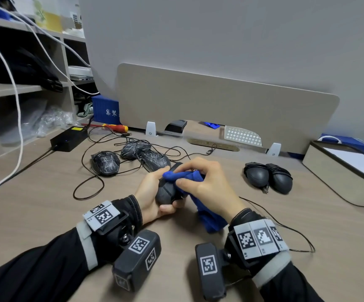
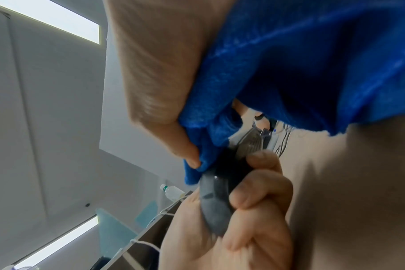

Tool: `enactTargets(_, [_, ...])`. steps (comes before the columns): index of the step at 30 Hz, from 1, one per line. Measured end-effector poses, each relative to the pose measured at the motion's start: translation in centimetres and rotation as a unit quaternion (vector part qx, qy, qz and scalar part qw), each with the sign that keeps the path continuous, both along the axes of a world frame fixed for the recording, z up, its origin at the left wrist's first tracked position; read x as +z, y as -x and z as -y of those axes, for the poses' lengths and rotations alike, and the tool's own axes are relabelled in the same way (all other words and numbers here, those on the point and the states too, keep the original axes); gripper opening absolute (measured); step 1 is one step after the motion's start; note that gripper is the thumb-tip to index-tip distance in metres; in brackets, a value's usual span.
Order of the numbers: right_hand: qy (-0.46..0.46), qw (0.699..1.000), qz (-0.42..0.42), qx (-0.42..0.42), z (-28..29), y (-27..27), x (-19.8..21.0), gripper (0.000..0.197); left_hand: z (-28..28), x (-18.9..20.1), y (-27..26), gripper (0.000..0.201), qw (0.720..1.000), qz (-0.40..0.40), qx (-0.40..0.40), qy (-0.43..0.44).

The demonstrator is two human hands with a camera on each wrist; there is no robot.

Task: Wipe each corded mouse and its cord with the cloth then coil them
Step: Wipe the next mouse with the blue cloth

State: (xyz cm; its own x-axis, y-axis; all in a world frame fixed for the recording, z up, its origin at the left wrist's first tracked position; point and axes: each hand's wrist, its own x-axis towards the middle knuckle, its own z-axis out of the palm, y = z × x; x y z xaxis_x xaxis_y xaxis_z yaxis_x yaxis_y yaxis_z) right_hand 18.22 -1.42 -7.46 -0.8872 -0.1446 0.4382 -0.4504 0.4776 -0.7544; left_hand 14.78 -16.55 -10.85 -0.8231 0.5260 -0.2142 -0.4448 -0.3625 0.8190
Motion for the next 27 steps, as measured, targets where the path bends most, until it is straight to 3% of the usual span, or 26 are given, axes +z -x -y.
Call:
enactTargets(2, [0.005,1.000,0.007,0.007,0.1,0.1,0.0,0.020,0.1,0.0,0.1,0.044,1.000,0.010,0.005,-0.008])
enactTargets(6, [0.020,0.996,0.013,-0.089,-0.8,0.9,-0.6,0.013,0.1,0.2,-0.2,0.046,0.999,0.029,0.003,-0.023])
enactTargets(12, [0.010,1.000,0.004,0.015,0.1,0.2,-0.3,0.023,0.4,0.5,0.0,0.045,0.997,0.044,0.024,-0.053])
enactTargets(17, [0.025,0.992,0.001,-0.123,-1.1,0.8,-0.5,0.016,0.4,0.6,-0.1,0.043,0.996,0.049,-0.008,-0.077])
enactTargets(22, [0.070,0.996,0.035,0.039,1.0,-0.1,-0.4,0.022,0.9,0.5,0.2,0.035,0.992,0.070,0.019,-0.103])
enactTargets(27, [0.044,0.994,-0.011,-0.103,-0.4,0.8,-0.6,0.019,1.1,0.4,0.2,0.046,0.989,0.069,-0.042,-0.124])
